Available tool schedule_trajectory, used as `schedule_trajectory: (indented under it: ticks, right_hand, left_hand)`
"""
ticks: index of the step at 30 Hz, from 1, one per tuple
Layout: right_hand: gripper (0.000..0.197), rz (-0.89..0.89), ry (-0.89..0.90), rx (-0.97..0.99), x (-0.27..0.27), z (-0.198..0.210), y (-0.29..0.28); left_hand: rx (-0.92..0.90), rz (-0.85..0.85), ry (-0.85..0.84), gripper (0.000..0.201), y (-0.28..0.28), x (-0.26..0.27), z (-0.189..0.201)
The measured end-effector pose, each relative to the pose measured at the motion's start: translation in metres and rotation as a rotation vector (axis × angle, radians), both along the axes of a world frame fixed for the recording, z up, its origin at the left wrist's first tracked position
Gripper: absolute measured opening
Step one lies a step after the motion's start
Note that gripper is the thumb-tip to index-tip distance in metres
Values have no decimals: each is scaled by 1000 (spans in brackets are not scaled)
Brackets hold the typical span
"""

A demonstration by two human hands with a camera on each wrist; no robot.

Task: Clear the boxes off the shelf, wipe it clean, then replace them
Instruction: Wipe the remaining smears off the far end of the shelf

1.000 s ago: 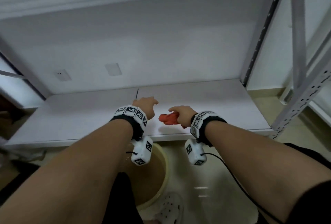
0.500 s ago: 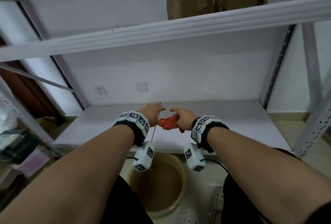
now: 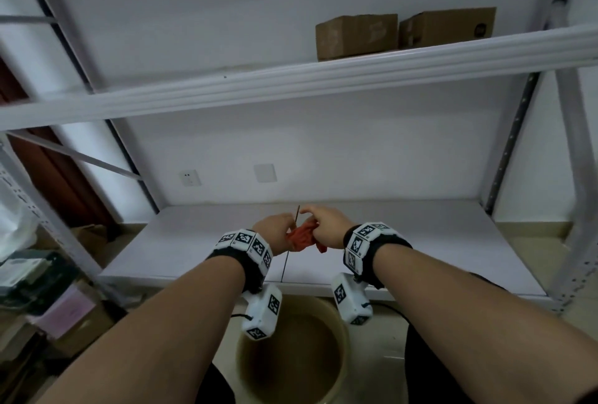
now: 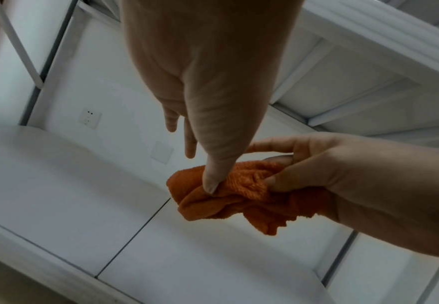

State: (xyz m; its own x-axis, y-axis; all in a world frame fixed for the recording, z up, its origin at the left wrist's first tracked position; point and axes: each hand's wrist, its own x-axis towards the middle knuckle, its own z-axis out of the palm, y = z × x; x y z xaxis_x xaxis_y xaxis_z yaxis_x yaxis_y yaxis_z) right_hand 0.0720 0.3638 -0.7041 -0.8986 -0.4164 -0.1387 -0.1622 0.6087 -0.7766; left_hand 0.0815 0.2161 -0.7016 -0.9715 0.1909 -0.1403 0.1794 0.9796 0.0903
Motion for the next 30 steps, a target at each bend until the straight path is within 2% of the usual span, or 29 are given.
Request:
schedule_trajectory:
  ticks: [7,12,17,20,23,30]
  right_hand:
    - [50,57,-29,59,-12,-40,-57]
    - [36,86,-37,227,-27,-97,-89]
    - [34,175,-143,385,-47,-157,-105]
    - [33,224,-181,480,-57,-182,-101]
    - [33,245,-228,595,-69,-192,-91]
    - [37,176,-327,622,-86,-190,-56]
  left_hand:
    - [34,62,-45,29,-59,-9,-40]
    - [61,18,-143,23,-94,-35,-97]
    - [46,-22,-275,21,-111,-58,-167]
    - [-10,-26,-368,24,-108,-68,-196]
    - [-97,-58,-411,28,-99,-76,-208]
    - [-194,-88,-477,33,-72,-81,-204]
